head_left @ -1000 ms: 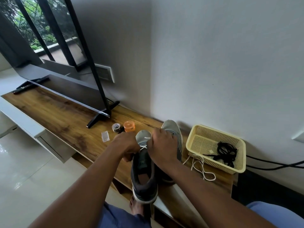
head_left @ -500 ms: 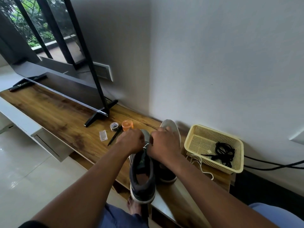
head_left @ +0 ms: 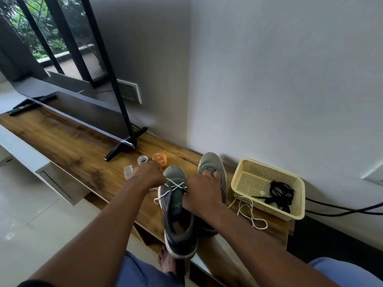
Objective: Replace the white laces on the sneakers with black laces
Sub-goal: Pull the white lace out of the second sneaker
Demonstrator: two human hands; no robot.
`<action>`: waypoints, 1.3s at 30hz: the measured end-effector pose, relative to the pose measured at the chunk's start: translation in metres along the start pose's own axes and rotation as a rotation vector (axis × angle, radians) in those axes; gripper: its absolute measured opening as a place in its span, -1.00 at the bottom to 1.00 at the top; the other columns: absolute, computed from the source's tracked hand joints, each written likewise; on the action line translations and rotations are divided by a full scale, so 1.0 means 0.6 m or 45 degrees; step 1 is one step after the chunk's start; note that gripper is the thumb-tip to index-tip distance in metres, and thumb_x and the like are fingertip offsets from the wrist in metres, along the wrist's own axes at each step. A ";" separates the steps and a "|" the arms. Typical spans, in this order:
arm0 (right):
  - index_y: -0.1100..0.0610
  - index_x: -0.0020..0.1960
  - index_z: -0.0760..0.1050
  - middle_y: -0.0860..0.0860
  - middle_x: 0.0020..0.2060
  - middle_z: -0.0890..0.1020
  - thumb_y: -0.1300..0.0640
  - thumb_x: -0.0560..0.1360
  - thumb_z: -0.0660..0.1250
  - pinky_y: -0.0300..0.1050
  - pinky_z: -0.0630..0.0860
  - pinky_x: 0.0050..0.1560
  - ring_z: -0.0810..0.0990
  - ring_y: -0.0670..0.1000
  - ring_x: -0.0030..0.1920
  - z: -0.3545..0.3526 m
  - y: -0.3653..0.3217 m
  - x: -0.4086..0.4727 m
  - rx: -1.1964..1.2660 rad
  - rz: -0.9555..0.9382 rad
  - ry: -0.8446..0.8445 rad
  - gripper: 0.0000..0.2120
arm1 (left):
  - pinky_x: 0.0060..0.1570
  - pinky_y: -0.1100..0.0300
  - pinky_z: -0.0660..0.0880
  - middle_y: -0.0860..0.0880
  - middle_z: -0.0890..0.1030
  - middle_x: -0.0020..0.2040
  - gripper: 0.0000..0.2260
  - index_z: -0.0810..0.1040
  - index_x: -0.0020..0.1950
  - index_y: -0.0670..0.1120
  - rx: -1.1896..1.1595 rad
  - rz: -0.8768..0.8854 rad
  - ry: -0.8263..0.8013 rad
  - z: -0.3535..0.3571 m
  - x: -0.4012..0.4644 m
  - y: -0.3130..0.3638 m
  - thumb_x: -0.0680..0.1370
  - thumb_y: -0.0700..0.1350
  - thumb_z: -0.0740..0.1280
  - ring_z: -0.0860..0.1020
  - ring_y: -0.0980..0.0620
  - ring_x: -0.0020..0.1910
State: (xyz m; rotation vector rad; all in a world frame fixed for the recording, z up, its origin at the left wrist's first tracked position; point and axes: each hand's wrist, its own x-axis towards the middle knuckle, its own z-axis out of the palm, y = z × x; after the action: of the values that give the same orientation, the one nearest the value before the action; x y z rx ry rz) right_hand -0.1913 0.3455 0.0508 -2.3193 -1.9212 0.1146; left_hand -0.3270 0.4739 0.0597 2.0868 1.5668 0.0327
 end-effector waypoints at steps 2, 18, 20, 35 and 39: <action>0.05 -0.33 0.36 0.01 -0.25 0.57 0.04 0.40 0.40 0.22 0.27 0.25 0.51 0.19 0.10 0.001 -0.001 -0.001 -0.011 0.012 0.012 -0.75 | 0.10 0.04 0.64 -0.01 0.69 0.09 -0.84 0.67 0.07 0.05 0.049 0.156 -0.025 -0.001 0.001 0.017 0.53 -0.15 0.42 0.65 -0.04 0.07; 0.02 -0.30 0.41 -0.04 -0.36 0.44 0.00 0.41 0.38 0.17 0.28 0.21 0.59 0.16 -0.04 0.003 0.005 -0.002 0.013 0.091 0.054 -0.80 | 0.01 0.00 0.64 -0.15 0.64 -0.03 -0.76 0.66 0.03 -0.12 0.074 -0.219 0.314 -0.027 0.009 0.001 0.44 -0.05 0.51 0.62 -0.15 -0.02; 0.01 -0.30 0.40 -0.06 -0.38 0.42 -0.02 0.42 0.38 0.18 0.28 0.22 0.58 0.16 -0.03 0.004 0.006 -0.002 0.015 0.095 0.051 -0.78 | -0.19 0.10 0.53 -0.08 0.56 -0.20 -0.85 0.57 -0.19 -0.02 0.172 -0.290 0.428 -0.034 0.004 -0.010 0.41 0.01 0.49 0.55 -0.09 -0.21; 0.06 -0.17 0.59 0.03 -0.23 0.65 -0.10 0.51 0.34 0.19 0.28 0.22 0.61 0.16 -0.02 0.007 0.004 -0.004 -0.002 0.097 0.124 -0.76 | 0.10 -0.04 0.64 0.01 0.67 0.01 -0.81 0.57 -0.24 0.11 0.313 0.181 -0.015 0.003 0.008 0.026 0.44 -0.06 0.57 0.65 -0.05 0.05; 0.02 -0.28 0.45 -0.03 -0.35 0.46 -0.06 0.50 0.35 0.18 0.26 0.19 0.58 0.15 -0.05 0.008 0.002 -0.005 -0.005 0.079 0.121 -0.76 | -0.03 0.05 0.66 0.00 0.69 -0.04 -0.90 0.67 -0.12 0.07 0.174 0.204 -0.139 0.002 0.007 0.016 0.46 -0.07 0.57 0.68 -0.03 -0.04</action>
State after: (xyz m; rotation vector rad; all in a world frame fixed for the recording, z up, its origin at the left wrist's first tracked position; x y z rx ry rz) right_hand -0.1913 0.3426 0.0457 -2.3428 -1.8072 0.0059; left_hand -0.3166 0.4752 0.0616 2.2752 1.3695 -0.1323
